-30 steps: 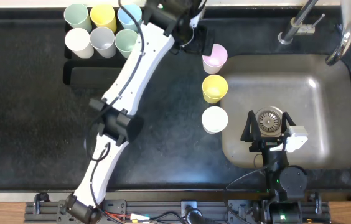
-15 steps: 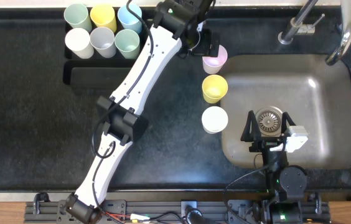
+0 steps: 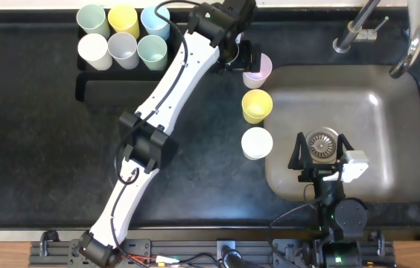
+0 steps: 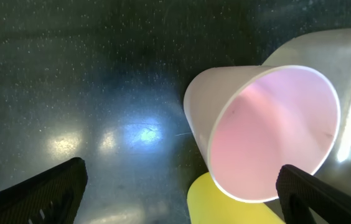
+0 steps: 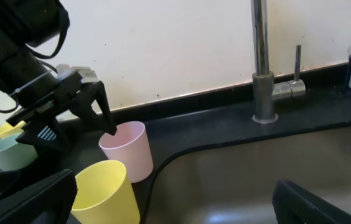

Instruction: Store Cups

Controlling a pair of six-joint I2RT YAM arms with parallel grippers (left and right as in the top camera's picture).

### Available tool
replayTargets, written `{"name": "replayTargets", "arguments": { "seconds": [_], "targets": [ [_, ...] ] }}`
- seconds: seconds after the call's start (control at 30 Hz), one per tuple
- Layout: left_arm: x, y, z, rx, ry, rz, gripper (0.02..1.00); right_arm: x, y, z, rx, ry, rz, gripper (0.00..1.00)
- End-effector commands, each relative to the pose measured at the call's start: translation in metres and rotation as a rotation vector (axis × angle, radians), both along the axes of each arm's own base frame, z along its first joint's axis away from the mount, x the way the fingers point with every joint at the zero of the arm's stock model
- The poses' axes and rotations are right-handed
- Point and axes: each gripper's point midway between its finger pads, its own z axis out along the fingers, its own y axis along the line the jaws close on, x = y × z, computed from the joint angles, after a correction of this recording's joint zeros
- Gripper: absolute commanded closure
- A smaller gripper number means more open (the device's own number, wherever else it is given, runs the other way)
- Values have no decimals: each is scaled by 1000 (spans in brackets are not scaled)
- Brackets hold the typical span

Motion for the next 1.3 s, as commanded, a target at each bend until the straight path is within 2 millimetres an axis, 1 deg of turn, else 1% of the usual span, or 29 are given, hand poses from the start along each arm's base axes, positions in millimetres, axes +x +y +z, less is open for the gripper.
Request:
{"name": "replayTargets", "arguments": {
  "seconds": [0.03,0.2,0.5,0.57,0.6,0.63,0.67,0.73,0.77,0.83,0.93,0.97,1.03,1.07,1.13,1.17,1.23,1.27,1.3],
  "targets": [
    [0,-3,-23,5,38,9,20,0,1,-4,4,1,5,3],
    [3,-2,-35,19,48,17,18,0,1,-4,4,1,5,5],
    [11,-6,-33,7,12,19,20,0,1,-4,4,1,5,3],
    [15,-4,-28,11,-10,24,51,0,1,-4,4,1,5,3],
    [17,-4,-25,9,-22,23,104,0,1,-4,4,1,5,3],
    [21,-2,-20,6,-39,31,402,0,1,-4,4,1,5,3],
    [22,0,-20,6,-40,34,654,0,1,-4,4,1,5,3],
    [24,4,-20,8,-35,43,915,0,1,-4,4,1,5,5],
    [24,5,-20,9,-32,48,982,0,1,-4,4,1,5,5],
    [25,7,-20,8,-34,50,982,0,1,-4,4,1,5,7],
    [32,6,-9,-13,-66,57,982,0,1,-4,4,1,5,3],
    [34,8,-3,-21,-79,60,980,0,1,-4,4,1,5,5],
    [37,16,19,-39,-111,77,982,0,1,-4,3,1,5,5],
    [39,21,32,-49,-131,87,982,0,1,-4,4,1,5,3],
    [42,39,69,-70,-182,118,982,0,1,-4,4,1,5,5],
    [42,51,88,-81,-205,136,982,0,1,-4,3,1,5,3],
    [36,80,131,-100,-251,181,982,0,1,-4,4,1,5,5],
    [31,98,150,-102,-269,211,982,0,1,-4,4,1,5,5],
    [23,122,171,-94,-282,273,982,0,1,-4,4,1,5,5]
  ]
}}
